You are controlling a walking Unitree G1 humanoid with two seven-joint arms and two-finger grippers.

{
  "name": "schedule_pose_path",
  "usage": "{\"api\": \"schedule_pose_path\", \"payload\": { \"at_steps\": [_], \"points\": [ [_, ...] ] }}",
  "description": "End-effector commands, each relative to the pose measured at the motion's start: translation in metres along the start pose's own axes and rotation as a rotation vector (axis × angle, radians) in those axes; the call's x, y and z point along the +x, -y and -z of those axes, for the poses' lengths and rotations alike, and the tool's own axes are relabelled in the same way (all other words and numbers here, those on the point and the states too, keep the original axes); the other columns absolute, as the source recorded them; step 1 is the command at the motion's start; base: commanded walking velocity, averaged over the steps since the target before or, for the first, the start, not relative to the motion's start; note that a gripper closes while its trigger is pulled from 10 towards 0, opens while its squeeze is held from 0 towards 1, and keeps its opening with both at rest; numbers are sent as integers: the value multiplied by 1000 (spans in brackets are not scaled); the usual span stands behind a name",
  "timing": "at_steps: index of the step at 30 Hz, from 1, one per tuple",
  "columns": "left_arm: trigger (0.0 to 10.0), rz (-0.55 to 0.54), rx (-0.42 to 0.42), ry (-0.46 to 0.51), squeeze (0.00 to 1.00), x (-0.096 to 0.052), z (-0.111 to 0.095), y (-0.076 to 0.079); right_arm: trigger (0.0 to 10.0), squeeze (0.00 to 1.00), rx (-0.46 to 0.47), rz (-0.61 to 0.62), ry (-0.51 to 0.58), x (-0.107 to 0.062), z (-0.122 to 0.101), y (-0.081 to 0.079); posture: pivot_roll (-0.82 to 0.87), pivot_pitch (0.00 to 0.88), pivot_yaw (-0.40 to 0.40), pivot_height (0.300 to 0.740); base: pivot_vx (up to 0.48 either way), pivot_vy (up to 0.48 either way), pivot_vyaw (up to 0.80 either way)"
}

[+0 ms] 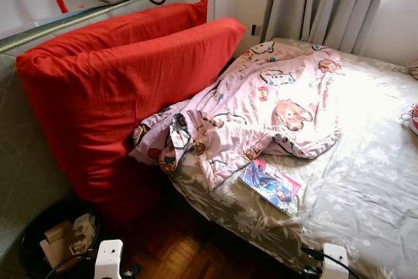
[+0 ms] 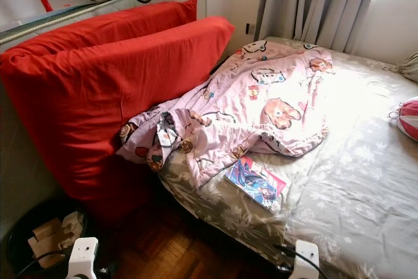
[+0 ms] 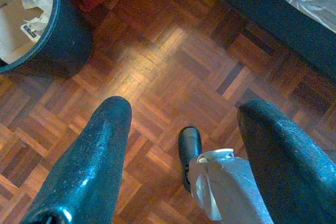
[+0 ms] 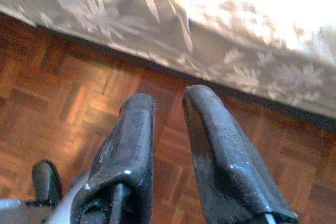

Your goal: Clean up the room

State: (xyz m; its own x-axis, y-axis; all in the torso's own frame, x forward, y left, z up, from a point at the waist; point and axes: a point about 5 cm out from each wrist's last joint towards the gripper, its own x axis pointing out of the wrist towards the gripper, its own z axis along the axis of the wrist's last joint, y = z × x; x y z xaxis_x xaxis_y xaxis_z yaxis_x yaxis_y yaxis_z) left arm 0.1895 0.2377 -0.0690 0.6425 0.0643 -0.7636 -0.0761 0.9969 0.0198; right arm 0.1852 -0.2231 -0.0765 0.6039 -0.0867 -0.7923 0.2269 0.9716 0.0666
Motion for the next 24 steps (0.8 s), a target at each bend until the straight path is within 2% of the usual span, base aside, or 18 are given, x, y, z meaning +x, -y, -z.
{"api": "schedule_pose_path", "payload": {
  "at_steps": [1, 4, 6, 10, 11, 13, 14, 15, 16, 18, 19, 23, 24],
  "points": [
    [10000, -13, -10, 9, 0, -1, -2, -4, 10000, 0, 8, -5, 16, 1, -6, -4, 76, 0, -8, 740, 0, 0, 0],
    [10000, -12, -15, 20, 0, 0, -3, -4, 10000, 0, -8, -4, 112, 3, -26, -6, 75, 0, -7, 740, 0, 0, 0],
    [10000, -13, -20, 29, 0, 0, -4, -4, 10000, 0, -89, 41, 207, 2, -44, -2, 78, 0, -7, 740, 0, 0, 0],
    [10000, -15, -30, 44, 0, 0, -7, -5, 10000, 0, -144, -36, 333, 1, -70, -10, 66, 0, -7, 740, 0, 0, 0],
    [10000, -16, -30, 46, 0, 0, -7, -6, 10000, 0, -197, -65, 403, -1, -89, -14, 55, 0, -14, 740, 0, 0, 0],
    [10000, -16, -30, 46, 0, 0, -7, -6, 10000, 0, -210, -70, 422, -1, -94, -15, 55, 0, -14, 740, 0, 0, 0],
    [10000, -15, -35, 52, 0, 0, -8, -6, 10000, 0, -150, -64, 505, -6, -95, -9, 56, 0, -15, 740, 0, 0, 0],
    [10000, -15, -35, 52, 0, 0, -8, -6, 10000, 0, -150, -64, 505, -6, -95, -9, 56, 0, -15, 740, 0, 0, 0],
    [10000, -11, -36, 56, 0, 0, -7, -5, 10000, 0, -103, -58, 594, -11, -108, -7, 55, 0, -13, 740, 0, 0, 0],
    [10000, -9, -37, 56, 0, 0, -7, -5, 10000, 0, -87, -58, 660, -14, -124, -9, 50, 0, -11, 740, 0, 0, 0],
    [10000, -9, -37, 57, 0, -1, -7, -5, 10000, 0, -69, -63, 731, -18, -141, -12, 50, 0, -13, 740, 0, 0, 0],
    [10000, -14, -45, 65, 0, -1, -7, -5, 10000, 0, -51, -70, 916, -33, -183, -22, 49, 0, -17, 740, 0, 0, 0],
    [10000, -14, -45, 65, 0, -1, -7, -5, 10000, 0, -51, -70, 916, -33, -183, -22, 49, 0, -17, 740, 0, 0, 0]
  ]
}}
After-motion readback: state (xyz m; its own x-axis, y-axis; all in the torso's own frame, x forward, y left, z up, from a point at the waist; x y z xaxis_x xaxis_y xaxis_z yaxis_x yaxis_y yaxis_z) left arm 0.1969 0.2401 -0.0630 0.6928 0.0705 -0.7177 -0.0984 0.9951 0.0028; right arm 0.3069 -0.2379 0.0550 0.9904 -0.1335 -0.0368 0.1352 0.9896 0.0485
